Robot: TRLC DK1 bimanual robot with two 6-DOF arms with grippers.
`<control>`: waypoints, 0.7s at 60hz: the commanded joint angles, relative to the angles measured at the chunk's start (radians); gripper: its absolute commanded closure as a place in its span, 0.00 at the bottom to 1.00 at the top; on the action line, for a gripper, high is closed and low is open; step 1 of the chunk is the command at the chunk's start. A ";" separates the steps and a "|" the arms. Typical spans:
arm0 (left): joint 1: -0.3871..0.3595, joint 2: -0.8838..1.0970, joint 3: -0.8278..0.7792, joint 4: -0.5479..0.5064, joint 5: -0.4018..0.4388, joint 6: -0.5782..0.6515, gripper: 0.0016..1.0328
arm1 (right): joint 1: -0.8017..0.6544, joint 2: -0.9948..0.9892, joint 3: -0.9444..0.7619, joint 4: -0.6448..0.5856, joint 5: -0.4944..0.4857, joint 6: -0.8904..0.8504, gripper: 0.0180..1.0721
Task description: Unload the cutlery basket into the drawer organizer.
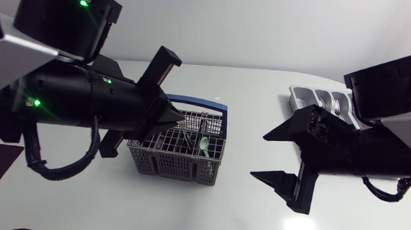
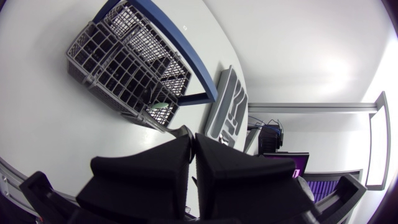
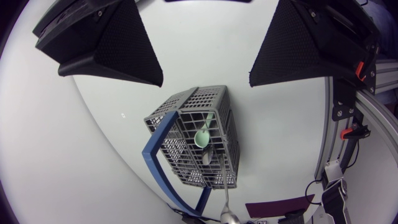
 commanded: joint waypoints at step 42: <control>-0.028 0.068 0.135 -0.049 0.144 -0.112 0.97 | 0.297 0.053 0.008 0.227 0.096 0.244 0.13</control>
